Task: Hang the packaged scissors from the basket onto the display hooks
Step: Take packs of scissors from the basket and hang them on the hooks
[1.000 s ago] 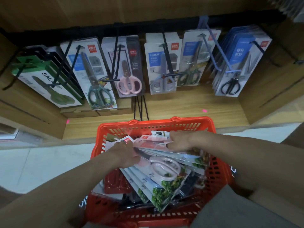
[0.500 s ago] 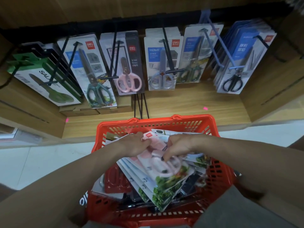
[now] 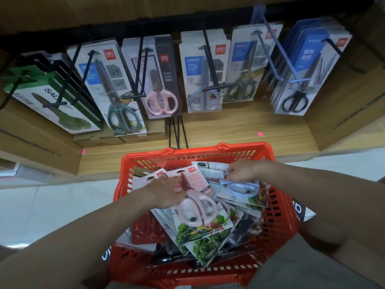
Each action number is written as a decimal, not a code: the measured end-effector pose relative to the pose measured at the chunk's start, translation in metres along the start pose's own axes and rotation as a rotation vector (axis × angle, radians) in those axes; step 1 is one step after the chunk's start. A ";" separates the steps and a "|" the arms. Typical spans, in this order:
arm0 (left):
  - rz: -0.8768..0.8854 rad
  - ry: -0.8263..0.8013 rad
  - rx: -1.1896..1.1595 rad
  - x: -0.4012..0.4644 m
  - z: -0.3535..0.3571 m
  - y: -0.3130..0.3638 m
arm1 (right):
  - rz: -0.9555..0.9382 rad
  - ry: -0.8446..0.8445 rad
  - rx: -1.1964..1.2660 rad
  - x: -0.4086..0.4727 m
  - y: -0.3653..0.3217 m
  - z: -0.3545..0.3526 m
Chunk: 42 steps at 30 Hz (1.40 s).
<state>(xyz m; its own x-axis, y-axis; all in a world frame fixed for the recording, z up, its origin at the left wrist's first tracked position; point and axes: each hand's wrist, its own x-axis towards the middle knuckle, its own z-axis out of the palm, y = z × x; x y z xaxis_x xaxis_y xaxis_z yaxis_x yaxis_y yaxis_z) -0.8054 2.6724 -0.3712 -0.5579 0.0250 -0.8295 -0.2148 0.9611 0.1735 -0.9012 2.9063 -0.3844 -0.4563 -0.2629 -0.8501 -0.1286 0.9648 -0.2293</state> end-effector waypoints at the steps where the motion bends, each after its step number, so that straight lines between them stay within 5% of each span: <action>1: -0.030 -0.016 0.014 -0.001 0.001 0.001 | 0.002 -0.027 0.005 0.001 0.001 0.002; 6: -0.176 -0.044 0.080 -0.008 0.005 0.007 | 0.012 0.002 0.078 0.009 0.002 0.007; 17: -0.194 -0.059 0.094 -0.018 0.010 -0.001 | 0.063 -0.120 0.220 -0.011 0.007 -0.007; 23: -0.159 -0.025 -0.046 -0.016 0.015 -0.008 | 0.086 -0.268 0.432 -0.035 0.032 -0.043; 28: -0.177 0.026 -0.178 -0.015 0.020 -0.012 | 0.020 -0.136 0.438 -0.045 0.049 -0.069; 35: -0.227 0.139 -0.352 -0.022 0.030 -0.015 | -0.008 -0.176 0.553 -0.047 0.050 -0.063; 38: -0.266 0.177 -0.572 -0.027 0.034 -0.014 | -0.020 -0.156 0.665 -0.053 0.056 -0.078; 42: -0.268 0.108 -1.149 -0.029 0.046 -0.013 | -0.043 -0.090 0.837 -0.052 0.054 -0.081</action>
<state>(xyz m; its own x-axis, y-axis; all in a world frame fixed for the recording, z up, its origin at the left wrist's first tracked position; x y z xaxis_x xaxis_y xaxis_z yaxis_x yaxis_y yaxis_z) -0.7499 2.6721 -0.3733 -0.4386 -0.2159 -0.8723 -0.8986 0.1198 0.4222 -0.9557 2.9715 -0.3141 -0.3893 -0.3323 -0.8591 0.5675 0.6481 -0.5079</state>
